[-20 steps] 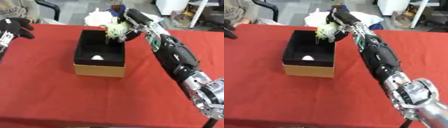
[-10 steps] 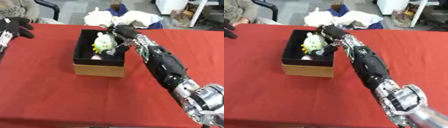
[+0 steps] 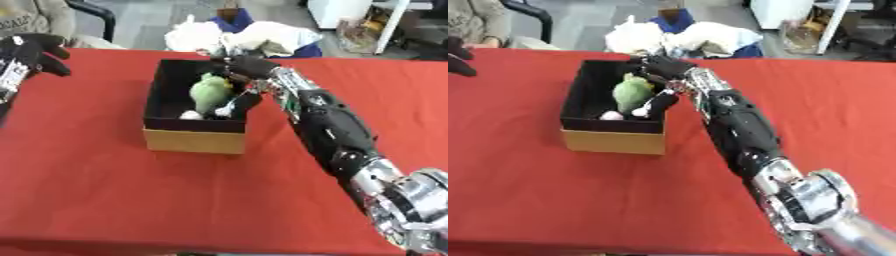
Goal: Pick up objects on the table and place them in the box.
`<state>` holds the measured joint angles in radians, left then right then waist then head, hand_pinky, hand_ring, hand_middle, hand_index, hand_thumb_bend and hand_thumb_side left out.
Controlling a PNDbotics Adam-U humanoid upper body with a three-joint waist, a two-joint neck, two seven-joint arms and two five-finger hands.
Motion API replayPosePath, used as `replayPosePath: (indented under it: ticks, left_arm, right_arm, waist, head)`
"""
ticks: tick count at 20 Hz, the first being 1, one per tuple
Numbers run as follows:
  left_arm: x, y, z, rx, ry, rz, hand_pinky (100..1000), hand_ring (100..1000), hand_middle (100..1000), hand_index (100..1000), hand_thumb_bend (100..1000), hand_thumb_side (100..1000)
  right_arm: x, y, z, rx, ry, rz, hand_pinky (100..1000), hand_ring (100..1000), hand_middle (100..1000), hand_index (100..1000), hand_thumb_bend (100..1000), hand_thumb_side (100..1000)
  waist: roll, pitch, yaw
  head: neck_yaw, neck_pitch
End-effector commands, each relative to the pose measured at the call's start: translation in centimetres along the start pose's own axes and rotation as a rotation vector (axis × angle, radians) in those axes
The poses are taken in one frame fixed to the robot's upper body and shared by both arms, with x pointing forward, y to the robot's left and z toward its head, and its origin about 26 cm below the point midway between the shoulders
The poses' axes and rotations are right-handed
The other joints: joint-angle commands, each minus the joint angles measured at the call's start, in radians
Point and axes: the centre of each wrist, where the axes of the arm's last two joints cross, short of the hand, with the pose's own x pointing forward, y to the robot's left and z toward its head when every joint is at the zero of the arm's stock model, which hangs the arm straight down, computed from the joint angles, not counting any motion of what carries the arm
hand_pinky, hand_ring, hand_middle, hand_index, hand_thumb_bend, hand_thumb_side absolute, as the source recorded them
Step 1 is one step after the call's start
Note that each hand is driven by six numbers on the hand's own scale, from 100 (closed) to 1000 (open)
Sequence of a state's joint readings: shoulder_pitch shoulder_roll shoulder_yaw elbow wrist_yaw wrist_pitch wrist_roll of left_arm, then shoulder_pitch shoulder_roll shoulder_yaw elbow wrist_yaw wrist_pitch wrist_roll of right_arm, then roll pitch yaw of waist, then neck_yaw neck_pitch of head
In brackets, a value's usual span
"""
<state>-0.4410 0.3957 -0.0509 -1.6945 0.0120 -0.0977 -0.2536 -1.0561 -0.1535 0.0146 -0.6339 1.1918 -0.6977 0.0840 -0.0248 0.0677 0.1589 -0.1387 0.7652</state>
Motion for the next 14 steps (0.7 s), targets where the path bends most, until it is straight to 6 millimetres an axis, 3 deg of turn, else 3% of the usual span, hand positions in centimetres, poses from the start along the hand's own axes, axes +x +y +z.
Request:
replayPosePath:
  ticks: [1,4,9,11,14]
  left_arm:
    - [0.6,1.1,0.0,0.019,-0.013,-0.030,671,592,622,783,240,830]
    - [0.3,1.3,0.4,0.032,0.004,-0.038,672,592,622,782,241,833]
    - [-0.3,1.9,1.3,0.065,0.039,-0.051,674,594,623,783,245,831]
    - [-0.5,2.0,1.6,0.080,0.049,-0.053,674,595,624,782,244,829]
    - [-0.8,2.3,2.1,0.105,0.064,-0.056,674,593,622,781,244,827]
  right_arm:
    - [-1.5,-4.0,1.2,-0.116,0.027,0.034,834,926,913,932,451,520]
    - [-2.6,-5.0,2.8,-0.215,0.057,0.022,815,909,878,911,408,370]
    - [-4.6,-5.5,6.8,-0.371,0.108,0.009,799,902,845,889,300,229]
    - [-5.1,-5.4,8.5,-0.431,0.129,0.004,796,898,837,885,281,205]
    - [-5.6,-5.1,11.3,-0.516,0.164,0.007,779,877,809,874,236,244]
  waist:
    - [0.003,-0.015,-0.006]
    - [0.001,-0.016,-0.020]
    - [-0.004,-0.017,-0.041]
    - [-0.004,-0.017,-0.048]
    - [-0.002,-0.014,-0.060]
  head:
    - [0.009,0.005]
    - [0.022,0.005]
    - [0.047,0.005]
    - [0.053,0.005]
    - [0.065,0.005]
